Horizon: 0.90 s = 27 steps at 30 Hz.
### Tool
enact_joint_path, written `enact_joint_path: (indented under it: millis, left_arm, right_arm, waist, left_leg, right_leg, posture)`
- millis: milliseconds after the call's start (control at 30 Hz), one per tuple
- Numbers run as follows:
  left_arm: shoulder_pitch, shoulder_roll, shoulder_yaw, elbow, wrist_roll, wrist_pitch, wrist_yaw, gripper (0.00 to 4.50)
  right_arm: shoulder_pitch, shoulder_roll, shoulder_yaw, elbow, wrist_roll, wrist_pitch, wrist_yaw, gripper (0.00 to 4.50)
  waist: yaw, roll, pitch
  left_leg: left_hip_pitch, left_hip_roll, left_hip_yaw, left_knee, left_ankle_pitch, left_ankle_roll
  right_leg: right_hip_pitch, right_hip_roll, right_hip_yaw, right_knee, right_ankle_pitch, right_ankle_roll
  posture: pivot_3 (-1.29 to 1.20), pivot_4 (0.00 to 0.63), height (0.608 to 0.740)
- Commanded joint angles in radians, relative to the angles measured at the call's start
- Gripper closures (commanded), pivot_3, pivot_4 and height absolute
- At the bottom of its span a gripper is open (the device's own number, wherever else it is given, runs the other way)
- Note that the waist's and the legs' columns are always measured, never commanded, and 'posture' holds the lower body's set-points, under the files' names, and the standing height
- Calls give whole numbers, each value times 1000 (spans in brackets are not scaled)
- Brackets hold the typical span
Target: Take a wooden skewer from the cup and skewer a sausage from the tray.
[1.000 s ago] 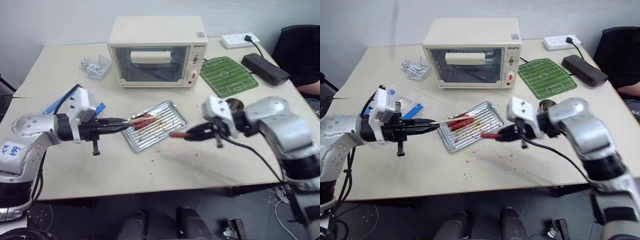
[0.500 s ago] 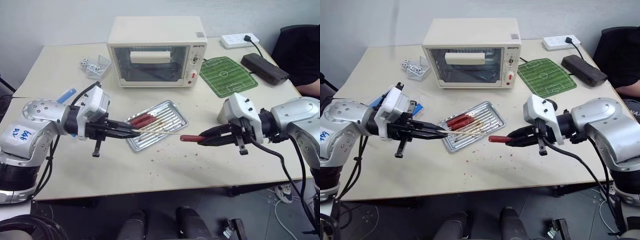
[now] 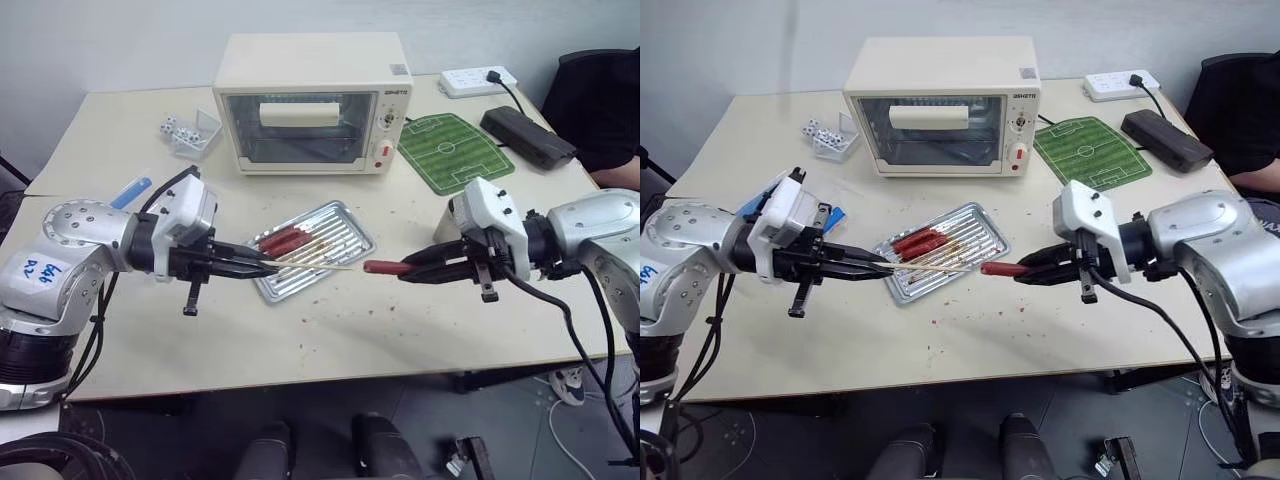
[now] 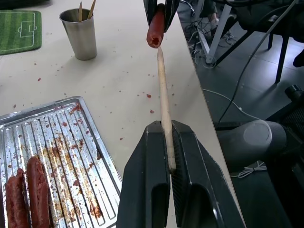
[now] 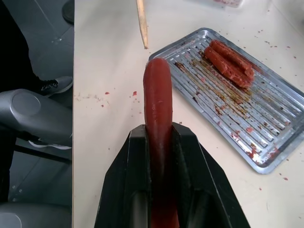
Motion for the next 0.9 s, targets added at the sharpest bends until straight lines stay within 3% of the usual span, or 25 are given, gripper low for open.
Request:
enact_joint_path:
  millis: [33,533,900]
  left_arm:
    - [-3,-2,19,-38,-11,3,12,4500]
    - [-10,-13,5,-39,-7,0,7,4500]
    - [-31,-103,-53,-33,45,-38,38,4500]
  right_arm:
    - [-27,5,-14,-35,29,7,-14,4208]
    - [-35,11,-11,-84,84,35,-49,4208]
    - [-91,75,31,-119,95,48,-99,4208]
  waist:
    - [0,0,0]
    - [1,0,0]
    - [1,0,0]
  left_leg:
    - [0,0,0,0,0,0]
    - [0,0,0,1,0,0]
    - [0,0,0,3,0,0]
  right_leg:
    - [0,0,0,0,0,0]
    - [0,0,0,0,0,0]
    - [0,0,0,1,0,0]
  posture:
    - [0,150,740]
    - [0,150,740]
    - [0,150,740]
